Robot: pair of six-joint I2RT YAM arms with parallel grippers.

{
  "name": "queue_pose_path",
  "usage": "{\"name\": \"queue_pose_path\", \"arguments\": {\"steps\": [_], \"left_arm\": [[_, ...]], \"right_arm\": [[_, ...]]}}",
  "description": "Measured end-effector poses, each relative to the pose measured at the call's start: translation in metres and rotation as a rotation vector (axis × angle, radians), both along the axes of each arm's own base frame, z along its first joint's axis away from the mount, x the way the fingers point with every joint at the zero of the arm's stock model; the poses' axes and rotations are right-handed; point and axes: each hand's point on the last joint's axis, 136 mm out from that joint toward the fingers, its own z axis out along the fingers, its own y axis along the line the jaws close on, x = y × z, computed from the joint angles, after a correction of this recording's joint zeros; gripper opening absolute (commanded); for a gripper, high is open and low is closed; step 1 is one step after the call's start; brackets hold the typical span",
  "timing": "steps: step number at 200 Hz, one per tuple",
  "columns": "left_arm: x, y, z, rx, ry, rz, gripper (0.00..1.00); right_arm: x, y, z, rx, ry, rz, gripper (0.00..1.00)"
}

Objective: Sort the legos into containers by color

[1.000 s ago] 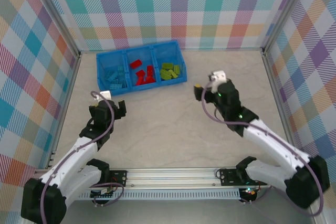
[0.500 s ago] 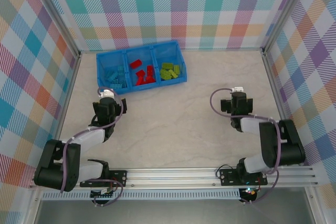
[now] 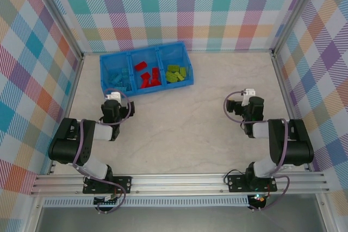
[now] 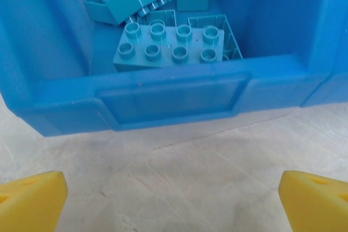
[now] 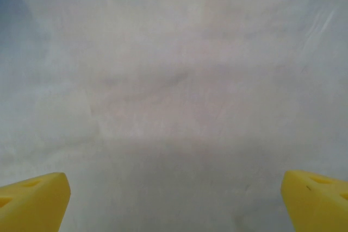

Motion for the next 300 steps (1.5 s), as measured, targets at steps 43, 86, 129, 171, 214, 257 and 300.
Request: {"name": "queue_pose_path", "arguments": {"steps": [43,86,129,171,214,257,300], "left_arm": [[0.005,-0.001,0.007,-0.015,-0.025,-0.009,1.00],[0.005,-0.002,0.007,-0.019,-0.026,-0.015,1.00],[0.005,-0.002,0.007,-0.020,-0.026,-0.017,1.00],[0.005,-0.002,0.007,-0.020,-0.026,-0.017,1.00],[0.005,-0.002,0.007,-0.020,-0.026,-0.017,1.00],[0.005,-0.003,0.007,-0.020,-0.026,-0.017,1.00],[0.005,-0.002,0.007,-0.020,-0.026,-0.017,1.00]], "right_arm": [[0.004,-0.005,0.016,0.018,-0.104,-0.043,1.00],[0.007,0.005,0.020,0.029,-0.110,0.009,1.00],[0.008,0.009,0.022,0.004,-0.123,-0.001,1.00],[-0.002,0.010,0.021,-0.007,-0.154,0.005,1.00],[0.009,0.008,0.030,-0.002,-0.163,-0.005,1.00],[0.008,0.011,0.029,0.000,-0.161,0.014,1.00],[0.009,0.009,0.026,0.001,-0.141,0.004,0.99]]}}
